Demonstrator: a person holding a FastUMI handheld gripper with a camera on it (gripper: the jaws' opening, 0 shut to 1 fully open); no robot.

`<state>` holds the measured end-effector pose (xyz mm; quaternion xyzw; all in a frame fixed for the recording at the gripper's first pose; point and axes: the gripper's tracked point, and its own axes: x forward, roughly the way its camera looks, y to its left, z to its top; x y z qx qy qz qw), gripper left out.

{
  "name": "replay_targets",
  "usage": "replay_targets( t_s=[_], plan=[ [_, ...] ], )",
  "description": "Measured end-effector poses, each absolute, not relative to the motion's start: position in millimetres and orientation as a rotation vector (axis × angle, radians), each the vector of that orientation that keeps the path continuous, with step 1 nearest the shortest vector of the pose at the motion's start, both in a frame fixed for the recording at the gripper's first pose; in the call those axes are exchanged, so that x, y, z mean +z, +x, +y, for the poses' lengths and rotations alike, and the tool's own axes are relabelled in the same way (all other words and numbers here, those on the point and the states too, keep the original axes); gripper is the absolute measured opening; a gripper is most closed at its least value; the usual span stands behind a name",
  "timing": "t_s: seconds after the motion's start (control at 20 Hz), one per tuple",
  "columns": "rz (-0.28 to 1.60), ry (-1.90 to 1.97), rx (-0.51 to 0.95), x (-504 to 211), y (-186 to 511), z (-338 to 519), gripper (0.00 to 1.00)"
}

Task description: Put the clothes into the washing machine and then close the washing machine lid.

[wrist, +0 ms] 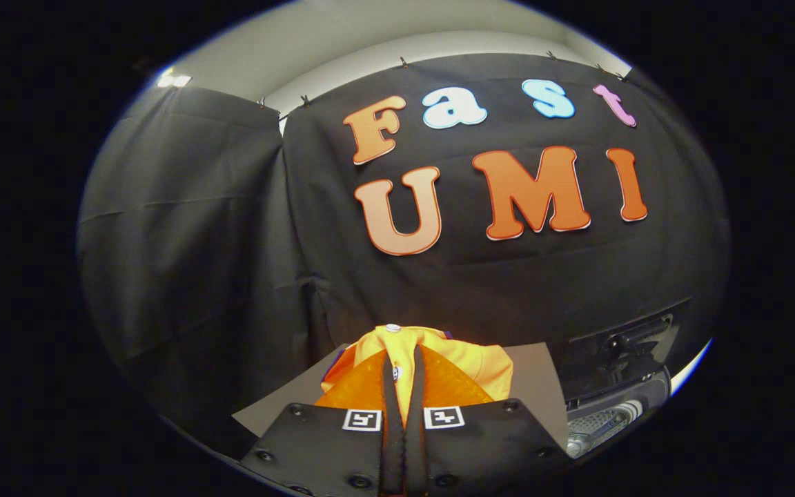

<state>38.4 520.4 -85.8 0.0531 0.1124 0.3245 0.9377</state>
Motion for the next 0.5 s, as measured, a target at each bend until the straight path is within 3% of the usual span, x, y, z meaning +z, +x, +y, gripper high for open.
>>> replay_targets(
  t_s=[0.5],
  plan=[
    [0.135, 0.14, 0.612, -30, 58, 429, 0.09]
  ],
)
